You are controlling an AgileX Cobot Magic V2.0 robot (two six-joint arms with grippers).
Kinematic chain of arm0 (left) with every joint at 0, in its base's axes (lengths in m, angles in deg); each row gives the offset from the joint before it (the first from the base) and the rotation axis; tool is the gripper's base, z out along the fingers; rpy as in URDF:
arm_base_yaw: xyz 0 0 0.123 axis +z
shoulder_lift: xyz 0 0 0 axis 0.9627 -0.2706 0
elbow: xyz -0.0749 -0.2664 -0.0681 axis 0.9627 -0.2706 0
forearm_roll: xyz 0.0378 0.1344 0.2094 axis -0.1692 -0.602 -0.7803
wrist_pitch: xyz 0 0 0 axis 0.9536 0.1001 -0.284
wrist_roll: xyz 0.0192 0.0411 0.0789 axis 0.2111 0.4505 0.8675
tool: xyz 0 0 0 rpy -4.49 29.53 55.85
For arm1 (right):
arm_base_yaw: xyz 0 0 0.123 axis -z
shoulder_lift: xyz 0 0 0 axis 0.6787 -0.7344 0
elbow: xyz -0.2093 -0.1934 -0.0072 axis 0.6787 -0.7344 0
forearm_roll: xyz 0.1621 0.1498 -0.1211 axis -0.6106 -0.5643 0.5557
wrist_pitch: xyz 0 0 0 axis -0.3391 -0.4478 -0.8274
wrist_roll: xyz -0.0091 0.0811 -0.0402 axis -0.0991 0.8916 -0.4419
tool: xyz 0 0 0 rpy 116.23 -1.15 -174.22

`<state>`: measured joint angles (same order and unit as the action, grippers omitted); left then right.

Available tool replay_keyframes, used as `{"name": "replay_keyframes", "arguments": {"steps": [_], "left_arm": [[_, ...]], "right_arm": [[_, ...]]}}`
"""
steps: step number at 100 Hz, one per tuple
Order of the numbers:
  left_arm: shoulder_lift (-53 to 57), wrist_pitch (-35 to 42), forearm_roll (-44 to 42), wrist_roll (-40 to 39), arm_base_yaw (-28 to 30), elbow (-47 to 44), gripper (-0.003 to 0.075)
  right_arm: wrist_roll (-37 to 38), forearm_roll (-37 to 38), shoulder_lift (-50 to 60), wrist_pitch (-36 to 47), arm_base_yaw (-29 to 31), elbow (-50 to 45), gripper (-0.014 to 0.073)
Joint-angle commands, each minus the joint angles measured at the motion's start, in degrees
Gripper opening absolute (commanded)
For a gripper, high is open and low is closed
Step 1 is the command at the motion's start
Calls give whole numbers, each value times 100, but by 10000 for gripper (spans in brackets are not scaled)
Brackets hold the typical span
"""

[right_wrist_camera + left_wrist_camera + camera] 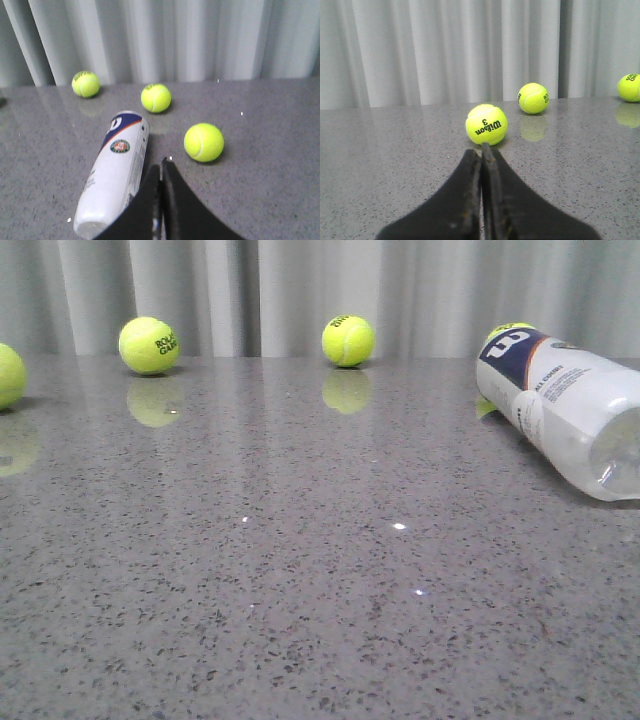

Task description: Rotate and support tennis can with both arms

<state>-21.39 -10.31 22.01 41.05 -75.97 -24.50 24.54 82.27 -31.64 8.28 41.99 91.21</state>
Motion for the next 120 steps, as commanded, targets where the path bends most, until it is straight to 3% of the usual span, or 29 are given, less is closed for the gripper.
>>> {"name": "replay_keyframes", "arguments": {"steps": [1, 33, 40, 52, 64, 70, 92, 120], "left_arm": [[219, 432, -10, -62, 16, -272, -21], [219, 432, -10, -62, 16, -272, -21], [219, 432, -10, -62, 16, -272, -21], [219, 432, -10, -62, 16, -272, -21], [219, 432, -10, -62, 16, -272, -21], [219, 432, -10, -62, 16, -272, -21], [219, 432, -10, -62, 16, -272, -21], [219, 432, -10, -62, 16, -272, -21]], "right_arm": [[2, -24, -639, -452, 30, 680, -68], [2, -25, -1693, -876, 30, 1000, -62], [2, -37, -1813, -955, 30, 1000, -20], [2, -52, -1917, -1215, 30, 1000, 190], [2, -52, -1950, -1496, 30, 1000, 545], [2, -52, -1950, -1560, 30, 1000, 674], [-127, -209, -1976, -1355, 30, 1013, 647], [-998, -1311, -3055, -962, 25, 1428, 647]]}}
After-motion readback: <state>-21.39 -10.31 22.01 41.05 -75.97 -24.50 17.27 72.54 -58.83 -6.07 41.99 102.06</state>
